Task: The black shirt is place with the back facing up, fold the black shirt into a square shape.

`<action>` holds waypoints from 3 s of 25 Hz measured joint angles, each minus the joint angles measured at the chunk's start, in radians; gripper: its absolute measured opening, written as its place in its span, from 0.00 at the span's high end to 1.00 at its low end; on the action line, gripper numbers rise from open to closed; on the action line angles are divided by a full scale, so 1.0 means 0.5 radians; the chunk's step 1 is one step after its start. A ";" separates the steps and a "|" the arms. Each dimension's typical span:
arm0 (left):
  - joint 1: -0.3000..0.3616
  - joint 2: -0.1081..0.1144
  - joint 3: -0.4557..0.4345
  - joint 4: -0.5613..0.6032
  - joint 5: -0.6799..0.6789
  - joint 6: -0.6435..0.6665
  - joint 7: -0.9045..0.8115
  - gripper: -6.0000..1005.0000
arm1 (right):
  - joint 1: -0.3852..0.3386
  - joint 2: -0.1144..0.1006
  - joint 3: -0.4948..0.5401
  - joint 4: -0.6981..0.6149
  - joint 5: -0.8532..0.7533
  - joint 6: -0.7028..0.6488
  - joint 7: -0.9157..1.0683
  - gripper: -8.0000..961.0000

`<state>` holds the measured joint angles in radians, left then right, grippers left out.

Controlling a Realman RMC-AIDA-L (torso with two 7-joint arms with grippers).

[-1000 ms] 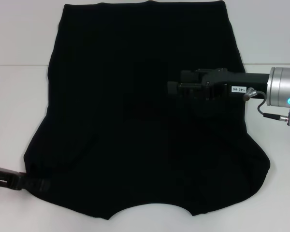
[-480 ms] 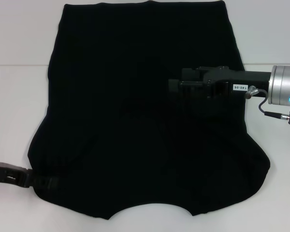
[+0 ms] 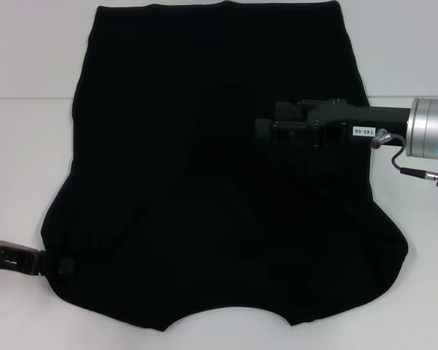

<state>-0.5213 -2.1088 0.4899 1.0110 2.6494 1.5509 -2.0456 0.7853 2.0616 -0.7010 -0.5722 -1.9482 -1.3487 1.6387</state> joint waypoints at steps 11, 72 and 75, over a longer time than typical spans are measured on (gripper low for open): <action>0.015 -0.005 0.013 -0.006 0.020 -0.037 -0.011 0.64 | -0.007 -0.003 0.003 -0.006 0.000 -0.003 -0.001 0.21; -0.025 -0.010 -0.007 -0.059 -0.158 -0.034 -0.072 0.95 | -0.493 -0.216 0.003 0.096 -0.490 0.065 0.655 0.51; -0.025 -0.009 -0.008 -0.058 -0.155 -0.034 -0.073 0.95 | -0.500 -0.215 0.002 0.099 -0.490 0.067 0.652 0.59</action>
<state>-0.5339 -2.1133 0.4858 0.9818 2.5720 1.5339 -2.0823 0.5354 1.9542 -0.7000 -0.5227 -2.1931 -1.3154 1.9648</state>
